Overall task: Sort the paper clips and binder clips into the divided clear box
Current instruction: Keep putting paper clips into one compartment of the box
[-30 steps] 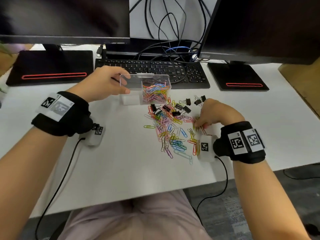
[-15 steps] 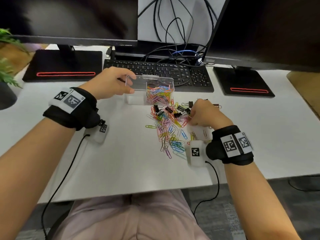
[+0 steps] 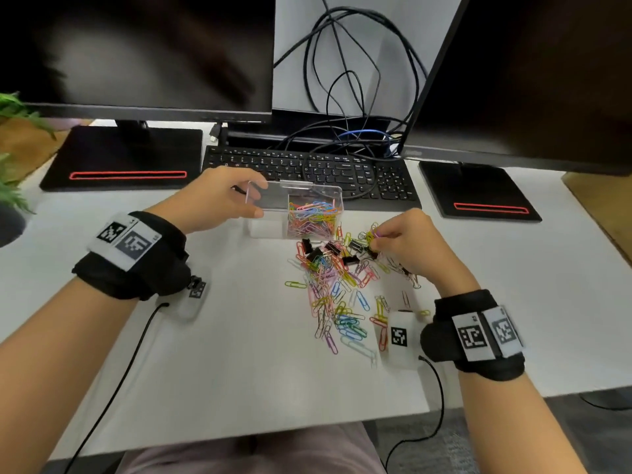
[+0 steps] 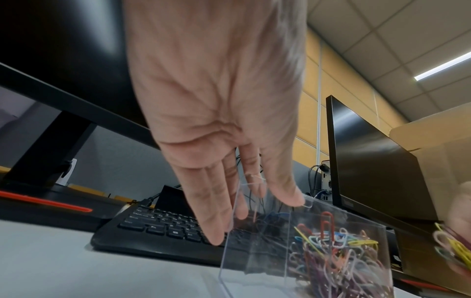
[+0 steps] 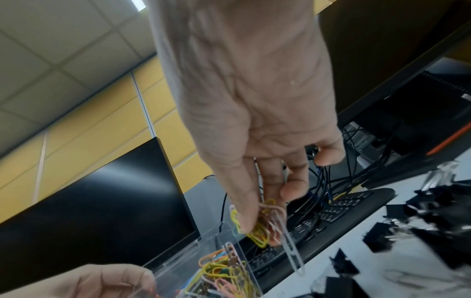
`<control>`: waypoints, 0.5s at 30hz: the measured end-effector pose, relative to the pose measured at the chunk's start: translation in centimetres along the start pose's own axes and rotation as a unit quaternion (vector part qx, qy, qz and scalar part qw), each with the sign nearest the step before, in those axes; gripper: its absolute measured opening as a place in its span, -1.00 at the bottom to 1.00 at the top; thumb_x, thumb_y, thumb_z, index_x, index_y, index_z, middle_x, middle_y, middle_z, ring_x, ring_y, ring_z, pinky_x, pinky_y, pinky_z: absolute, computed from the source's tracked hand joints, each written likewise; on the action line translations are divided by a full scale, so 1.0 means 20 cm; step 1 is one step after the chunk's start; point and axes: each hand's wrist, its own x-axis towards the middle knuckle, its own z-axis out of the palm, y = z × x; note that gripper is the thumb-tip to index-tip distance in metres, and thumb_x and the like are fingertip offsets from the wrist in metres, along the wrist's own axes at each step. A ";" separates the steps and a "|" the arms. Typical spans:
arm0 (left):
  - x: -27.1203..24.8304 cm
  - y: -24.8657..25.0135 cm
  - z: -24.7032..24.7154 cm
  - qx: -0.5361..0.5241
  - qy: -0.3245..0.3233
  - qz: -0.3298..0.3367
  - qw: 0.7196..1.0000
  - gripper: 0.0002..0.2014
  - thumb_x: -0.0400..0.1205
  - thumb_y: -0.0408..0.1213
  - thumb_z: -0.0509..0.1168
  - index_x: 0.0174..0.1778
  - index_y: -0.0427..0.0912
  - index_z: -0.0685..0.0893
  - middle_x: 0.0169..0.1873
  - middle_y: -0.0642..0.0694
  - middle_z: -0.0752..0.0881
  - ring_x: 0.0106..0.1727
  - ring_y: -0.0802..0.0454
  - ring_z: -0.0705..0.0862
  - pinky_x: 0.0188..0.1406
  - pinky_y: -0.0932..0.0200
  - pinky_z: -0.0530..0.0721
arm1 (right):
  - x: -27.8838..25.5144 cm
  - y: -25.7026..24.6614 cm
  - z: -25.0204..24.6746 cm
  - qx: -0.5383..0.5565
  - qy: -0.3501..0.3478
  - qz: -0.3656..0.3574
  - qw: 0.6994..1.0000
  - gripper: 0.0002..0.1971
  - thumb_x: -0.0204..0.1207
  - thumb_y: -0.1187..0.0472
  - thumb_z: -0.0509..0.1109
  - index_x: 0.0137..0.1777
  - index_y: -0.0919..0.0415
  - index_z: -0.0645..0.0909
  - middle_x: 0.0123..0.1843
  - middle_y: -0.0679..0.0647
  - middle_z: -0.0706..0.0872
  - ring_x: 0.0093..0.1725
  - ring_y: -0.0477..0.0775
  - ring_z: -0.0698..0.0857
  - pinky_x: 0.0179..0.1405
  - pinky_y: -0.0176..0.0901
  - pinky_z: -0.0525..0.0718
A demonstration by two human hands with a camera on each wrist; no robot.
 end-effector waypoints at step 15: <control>0.00 0.00 -0.01 -0.010 -0.014 0.011 1.000 -0.60 0.46 -0.24 0.57 0.20 0.06 0.67 0.02 -0.01 0.73 0.03 0.01 0.77 0.25 -0.09 0.69 | 0.22 -0.36 -0.05 0.136 0.085 -0.109 0.981 -0.78 0.47 0.27 0.50 -0.20 0.50 0.73 -0.26 0.43 0.69 -0.36 0.01 0.57 -0.30 -0.26 0.55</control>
